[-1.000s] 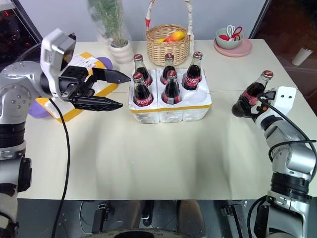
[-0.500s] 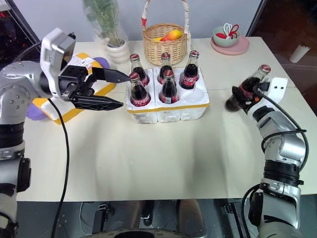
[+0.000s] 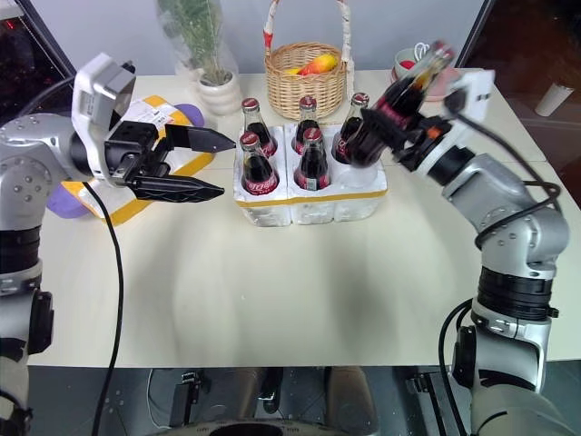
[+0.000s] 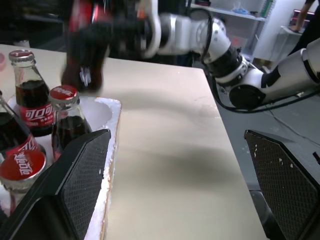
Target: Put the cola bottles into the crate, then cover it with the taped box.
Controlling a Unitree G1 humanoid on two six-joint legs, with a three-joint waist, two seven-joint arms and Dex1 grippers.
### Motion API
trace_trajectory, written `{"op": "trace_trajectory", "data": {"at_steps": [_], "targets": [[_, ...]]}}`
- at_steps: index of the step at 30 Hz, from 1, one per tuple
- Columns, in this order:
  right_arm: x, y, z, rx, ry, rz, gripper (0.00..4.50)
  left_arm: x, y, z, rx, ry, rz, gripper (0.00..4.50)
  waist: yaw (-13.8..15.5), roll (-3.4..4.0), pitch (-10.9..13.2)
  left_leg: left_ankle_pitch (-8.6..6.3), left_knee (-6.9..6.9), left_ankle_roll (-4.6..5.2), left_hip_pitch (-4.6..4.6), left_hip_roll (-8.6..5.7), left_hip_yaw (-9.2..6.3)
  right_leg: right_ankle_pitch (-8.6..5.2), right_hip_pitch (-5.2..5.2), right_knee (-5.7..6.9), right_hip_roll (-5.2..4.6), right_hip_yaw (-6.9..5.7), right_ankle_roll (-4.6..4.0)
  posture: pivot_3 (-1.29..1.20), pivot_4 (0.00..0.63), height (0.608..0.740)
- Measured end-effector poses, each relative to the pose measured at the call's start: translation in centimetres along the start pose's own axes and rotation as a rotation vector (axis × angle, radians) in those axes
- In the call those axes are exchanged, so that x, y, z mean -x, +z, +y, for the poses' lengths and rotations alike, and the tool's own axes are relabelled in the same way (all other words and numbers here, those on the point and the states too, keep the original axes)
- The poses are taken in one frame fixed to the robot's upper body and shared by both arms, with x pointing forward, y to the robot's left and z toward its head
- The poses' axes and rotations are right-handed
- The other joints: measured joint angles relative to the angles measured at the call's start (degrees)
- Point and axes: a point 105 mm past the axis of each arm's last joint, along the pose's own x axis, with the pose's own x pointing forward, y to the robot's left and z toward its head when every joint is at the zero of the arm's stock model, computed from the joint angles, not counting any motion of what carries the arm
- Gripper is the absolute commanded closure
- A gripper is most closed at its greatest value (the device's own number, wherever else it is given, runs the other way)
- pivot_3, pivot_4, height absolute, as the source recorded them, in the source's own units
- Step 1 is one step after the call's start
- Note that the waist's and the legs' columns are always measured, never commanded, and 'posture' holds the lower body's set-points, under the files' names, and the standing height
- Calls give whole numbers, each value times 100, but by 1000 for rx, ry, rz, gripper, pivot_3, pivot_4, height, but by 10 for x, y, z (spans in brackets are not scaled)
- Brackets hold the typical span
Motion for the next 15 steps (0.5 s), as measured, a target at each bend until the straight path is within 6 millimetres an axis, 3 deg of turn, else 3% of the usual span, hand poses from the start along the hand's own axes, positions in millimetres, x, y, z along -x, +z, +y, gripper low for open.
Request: {"op": "trace_trajectory", "data": {"at_steps": [8,13,15], "targets": [[-5,-38,0,189,37,199,1692,3,1,1,-2,19,4,0,-7,-1,1,10,-4,-17,-2,0,1,0,-4,1,2,1,0,0,150,740],[-11,-48,2,229,88,271,1692,7,1,2,-4,40,-3,0,-15,-1,1,10,-4,-17,-1,0,1,0,-4,0,3,1,0,0,150,740],[-14,-58,-3,227,83,320,604,7,-2,2,3,47,-2,0,-11,-1,1,10,-4,-17,-1,1,0,0,-4,0,3,1,0,0,150,740]]}}
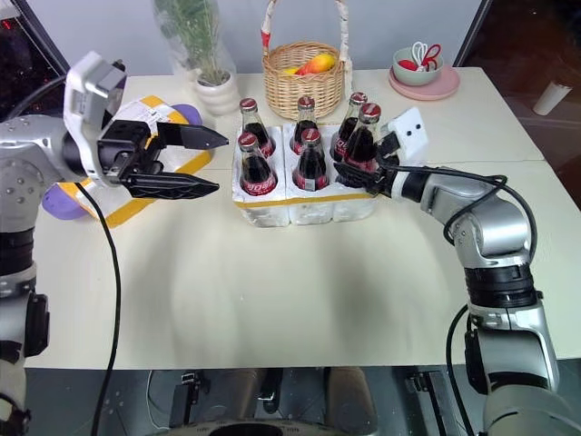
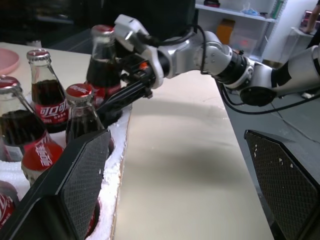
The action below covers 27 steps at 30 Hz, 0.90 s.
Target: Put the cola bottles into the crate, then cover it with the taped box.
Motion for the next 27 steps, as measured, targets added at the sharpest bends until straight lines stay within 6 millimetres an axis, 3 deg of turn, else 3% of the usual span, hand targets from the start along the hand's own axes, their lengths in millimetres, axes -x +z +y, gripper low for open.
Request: {"op": "trace_trajectory", "data": {"at_steps": [2,7,10,14,18,21,25,27], "targets": [[-3,-4,-3,-4,5,28,39,1,-2,1,4,8,3,0,2,0,0,2,0,-3,0,0,1,0,0,0,-1,0,0,0,150,740],[-3,-1,-4,-30,28,39,39,9,-13,4,-16,83,52,0,-4,-6,-4,1,3,-2,2,1,0,0,3,0,-1,1,0,0,150,740],[15,11,-8,-61,49,28,39,28,-27,12,-46,231,109,0,14,-5,-3,-3,-5,3,-1,1,0,0,-5,-1,-4,2,0,0,150,740],[66,57,-15,-38,60,-76,39,73,-45,24,-111,518,222,0,20,-5,-3,-12,-35,18,0,0,0,1,-9,-23,-6,3,-1,0,150,740],[121,91,-20,-11,48,-142,39,139,-68,21,-264,841,461,0,-11,-2,-4,-14,-64,19,3,4,15,1,-18,-40,-11,12,-4,0,150,740],[147,91,-25,-4,23,-123,39,191,-100,3,-329,1012,708,0,-15,-2,-7,-16,-68,21,4,12,34,2,-26,-41,-13,20,-7,0,150,740],[153,75,-13,-31,117,-69,39,228,-125,-18,-423,1113,935,0,13,1,-9,-18,-61,18,5,14,49,5,-23,-45,-28,23,-28,0,150,740],[154,69,3,-26,216,-37,39,243,-137,-19,-478,1176,1016,0,69,4,-11,-18,-62,18,4,14,59,3,-24,-43,-36,23,-32,0,150,740]]}}
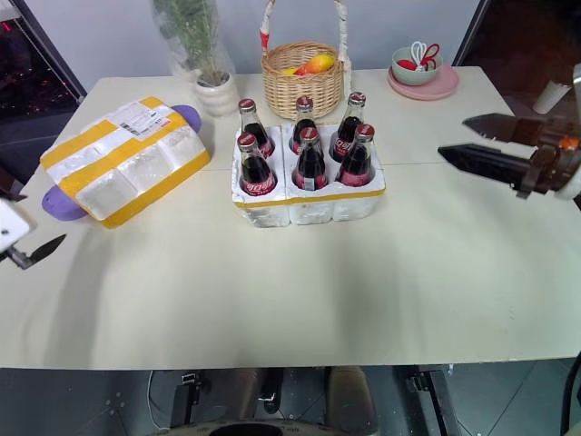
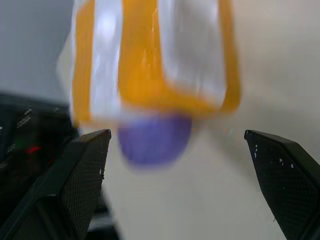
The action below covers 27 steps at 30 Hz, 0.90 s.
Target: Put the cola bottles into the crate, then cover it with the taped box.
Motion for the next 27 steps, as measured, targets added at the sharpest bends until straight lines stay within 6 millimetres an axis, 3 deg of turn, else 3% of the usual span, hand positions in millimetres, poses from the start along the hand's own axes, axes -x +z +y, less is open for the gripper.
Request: {"op": "trace_trajectory", "data": {"at_steps": [4,8,18,25,27], "targets": [[-6,-1,25,64,139,38,39,-19,-7,3,-57,141,18,0,108,-11,-6,-7,7,-12,-3,0,10,7,-17,0,-7,-3,13,0,150,740],[-10,3,28,85,158,28,39,-36,-10,1,-135,216,36,0,79,-24,-13,-12,9,-3,-5,-3,54,19,-16,4,-27,-1,33,0,150,740],[-9,22,40,159,207,24,39,-75,-14,-30,-189,210,26,0,67,-30,-15,-19,9,33,-8,0,90,23,-44,14,-36,-2,41,0,150,740],[-8,33,40,182,199,0,39,-89,-9,-21,-211,260,27,0,77,-38,-20,-26,17,22,-7,-2,94,30,-42,14,-42,-2,49,0,150,740],[-8,33,40,181,197,1,0,-93,-7,-22,-210,262,20,778,74,-38,-20,-25,17,23,-8,-3,97,31,-44,14,-45,-2,50,0,150,740]]}}
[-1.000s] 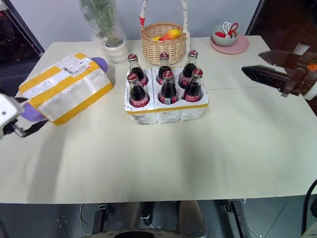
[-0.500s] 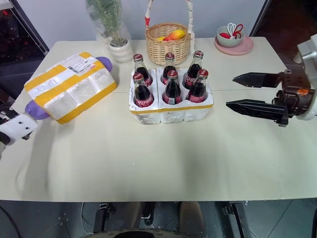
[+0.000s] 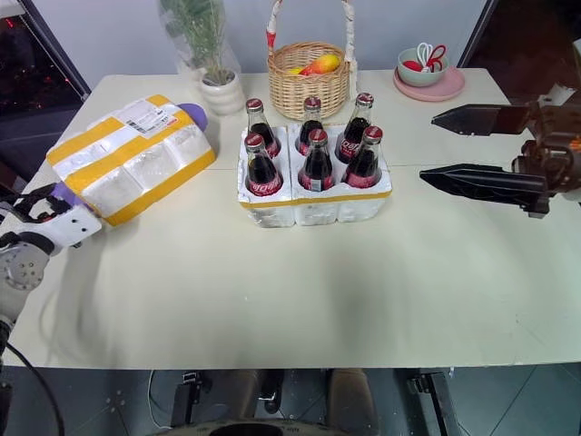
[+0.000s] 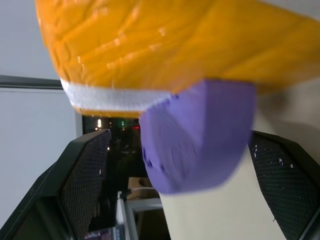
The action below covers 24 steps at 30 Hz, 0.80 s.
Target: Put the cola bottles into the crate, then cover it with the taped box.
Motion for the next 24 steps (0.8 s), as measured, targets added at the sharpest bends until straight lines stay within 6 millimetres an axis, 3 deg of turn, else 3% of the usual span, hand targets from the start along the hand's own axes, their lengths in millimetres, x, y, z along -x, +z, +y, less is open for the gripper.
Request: {"op": "trace_trajectory", "data": {"at_steps": [5,7,14,18,20,24], "targets": [[1,1,1,6,-6,14,0,-2,-1,-4,19,2,3,3287,-9,0,0,2,-4,14,1,1,8,0,-8,4,-2,0,0,0,150,740],[1,1,0,7,-9,14,0,-4,-1,3,25,29,5,3943,-2,2,-2,2,-2,12,2,1,9,0,-4,5,-4,0,0,0,150,740],[7,3,-7,-18,-58,27,0,-6,0,8,28,60,2,4029,-4,1,-2,-3,5,3,3,0,12,5,-4,5,-7,0,6,0,150,740],[9,1,-10,-12,-81,36,0,-11,16,21,30,80,-76,4029,0,-4,0,-3,5,4,-1,0,13,6,-7,4,-7,-1,6,0,150,740],[10,1,-11,-6,-88,38,0,-13,34,41,23,114,-156,4029,10,-11,1,-3,5,3,-5,-1,12,6,-9,3,-8,-1,5,0,150,740],[11,-2,-13,1,-98,51,0,-8,73,103,31,228,-317,4029,-3,-13,1,-4,5,6,-6,-3,13,8,-9,0,-10,-1,5,0,150,740]]}}
